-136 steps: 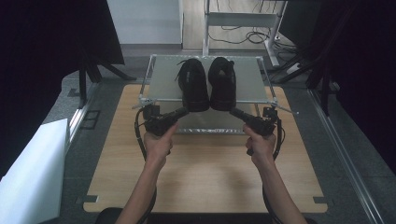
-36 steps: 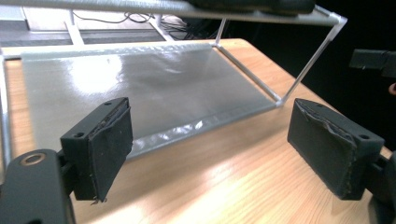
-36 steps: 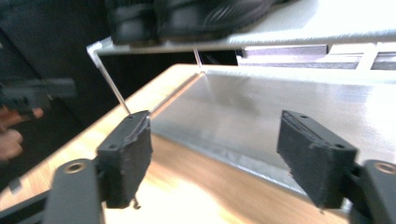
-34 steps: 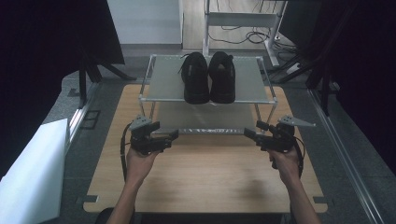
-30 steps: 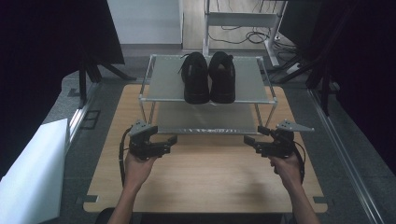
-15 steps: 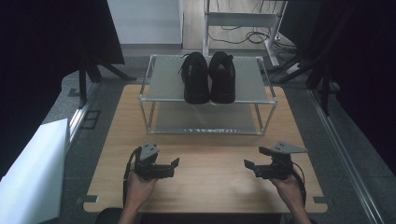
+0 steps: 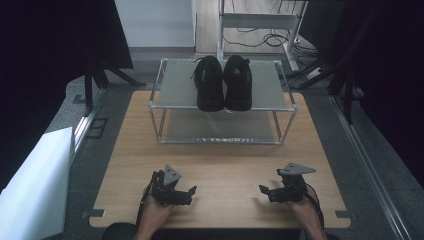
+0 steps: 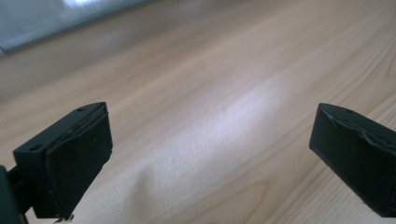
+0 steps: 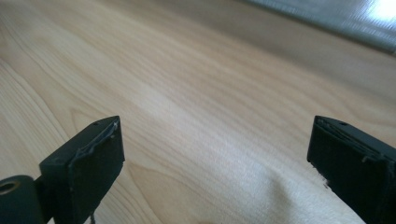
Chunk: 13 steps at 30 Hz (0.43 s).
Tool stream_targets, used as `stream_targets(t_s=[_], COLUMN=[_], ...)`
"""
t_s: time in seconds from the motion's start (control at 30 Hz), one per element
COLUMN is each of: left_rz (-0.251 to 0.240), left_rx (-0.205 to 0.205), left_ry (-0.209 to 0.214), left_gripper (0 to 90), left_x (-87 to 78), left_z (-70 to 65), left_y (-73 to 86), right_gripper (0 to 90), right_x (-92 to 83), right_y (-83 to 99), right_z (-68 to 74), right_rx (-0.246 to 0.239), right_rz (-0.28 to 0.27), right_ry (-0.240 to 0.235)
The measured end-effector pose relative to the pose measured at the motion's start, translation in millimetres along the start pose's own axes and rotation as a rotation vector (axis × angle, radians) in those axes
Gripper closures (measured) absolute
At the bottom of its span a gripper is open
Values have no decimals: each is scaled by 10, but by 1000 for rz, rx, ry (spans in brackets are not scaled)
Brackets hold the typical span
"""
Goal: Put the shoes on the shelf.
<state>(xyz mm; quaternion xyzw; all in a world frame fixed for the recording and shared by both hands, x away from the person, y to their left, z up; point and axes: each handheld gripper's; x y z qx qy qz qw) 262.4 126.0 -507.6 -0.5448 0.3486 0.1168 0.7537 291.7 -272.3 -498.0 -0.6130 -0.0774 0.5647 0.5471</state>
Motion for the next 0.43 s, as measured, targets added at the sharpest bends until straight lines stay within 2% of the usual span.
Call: stream_targets(t_s=[0.13,0.2,0.27,0.43], left_rz=[45,53,66,67], left_rx=[42,55,69,66], left_ry=[-19,-22,-25,-30], left_gripper=[0,0,0,0], left_x=[71,86,106,113], left_z=[-43,-62,-81,-77], left_y=[51,57,63,59], right_gripper=[0,0,0,0], right_x=[111,129,180,196], right_y=[68,78,108,119], right_z=[5,5,3,5], right_rx=[-38,-38,-42,-42], right_rz=[73,87,136,128], right_ry=[8,7,10,14])
Point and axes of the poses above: each handheld gripper's, and its own axes: x roughly forward along the jaws, y roughly out of its underside, z roughly to its left, and after that the axes turned 15 degrees about -y, right-handed
